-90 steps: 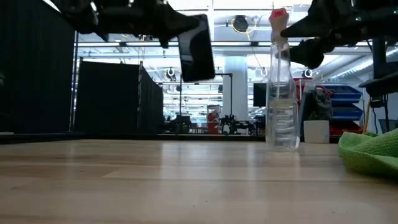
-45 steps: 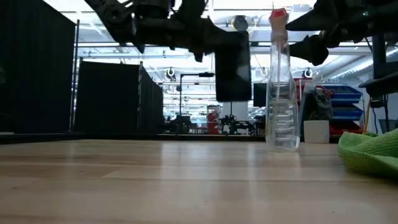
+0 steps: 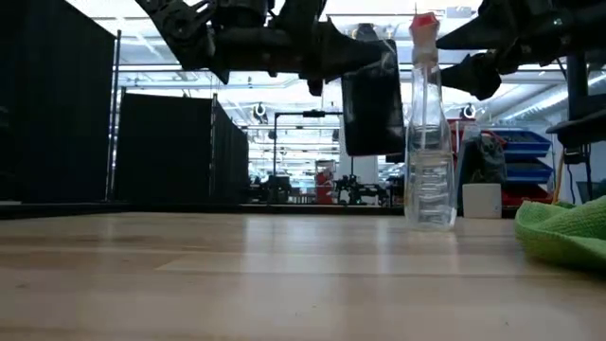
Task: Apply microfiber cloth
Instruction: Spray the front of the cellphone with the cleaning bottle
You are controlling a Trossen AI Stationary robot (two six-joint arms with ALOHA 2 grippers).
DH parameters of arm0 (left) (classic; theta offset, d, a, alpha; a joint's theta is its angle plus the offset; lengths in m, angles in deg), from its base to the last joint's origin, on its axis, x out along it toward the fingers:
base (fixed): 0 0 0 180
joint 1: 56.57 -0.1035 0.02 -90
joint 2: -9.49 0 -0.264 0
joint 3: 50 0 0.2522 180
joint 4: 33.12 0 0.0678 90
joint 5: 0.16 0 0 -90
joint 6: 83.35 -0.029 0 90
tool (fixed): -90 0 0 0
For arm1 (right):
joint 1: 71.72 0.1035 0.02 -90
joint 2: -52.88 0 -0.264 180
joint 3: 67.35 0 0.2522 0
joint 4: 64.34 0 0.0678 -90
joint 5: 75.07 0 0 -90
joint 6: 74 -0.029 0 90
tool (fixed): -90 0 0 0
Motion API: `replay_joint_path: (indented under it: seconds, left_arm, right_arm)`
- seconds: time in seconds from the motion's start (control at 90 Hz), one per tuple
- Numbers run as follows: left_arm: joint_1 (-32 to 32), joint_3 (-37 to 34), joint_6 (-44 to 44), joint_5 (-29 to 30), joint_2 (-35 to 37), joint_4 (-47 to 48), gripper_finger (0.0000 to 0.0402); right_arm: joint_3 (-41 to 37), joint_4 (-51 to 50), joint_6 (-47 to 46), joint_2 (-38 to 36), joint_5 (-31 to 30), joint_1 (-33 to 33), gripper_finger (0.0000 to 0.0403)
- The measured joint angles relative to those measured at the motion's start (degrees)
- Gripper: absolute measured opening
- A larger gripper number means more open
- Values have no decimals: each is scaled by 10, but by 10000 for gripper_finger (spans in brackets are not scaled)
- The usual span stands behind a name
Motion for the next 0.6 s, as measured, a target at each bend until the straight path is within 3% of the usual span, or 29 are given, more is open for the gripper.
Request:
replay_joint_path:
  seconds: [0.6]
  left_arm:
    - [2,27,2,-13,-20,5,15]
  right_arm:
    - [0,88,31,59,2,0,384]
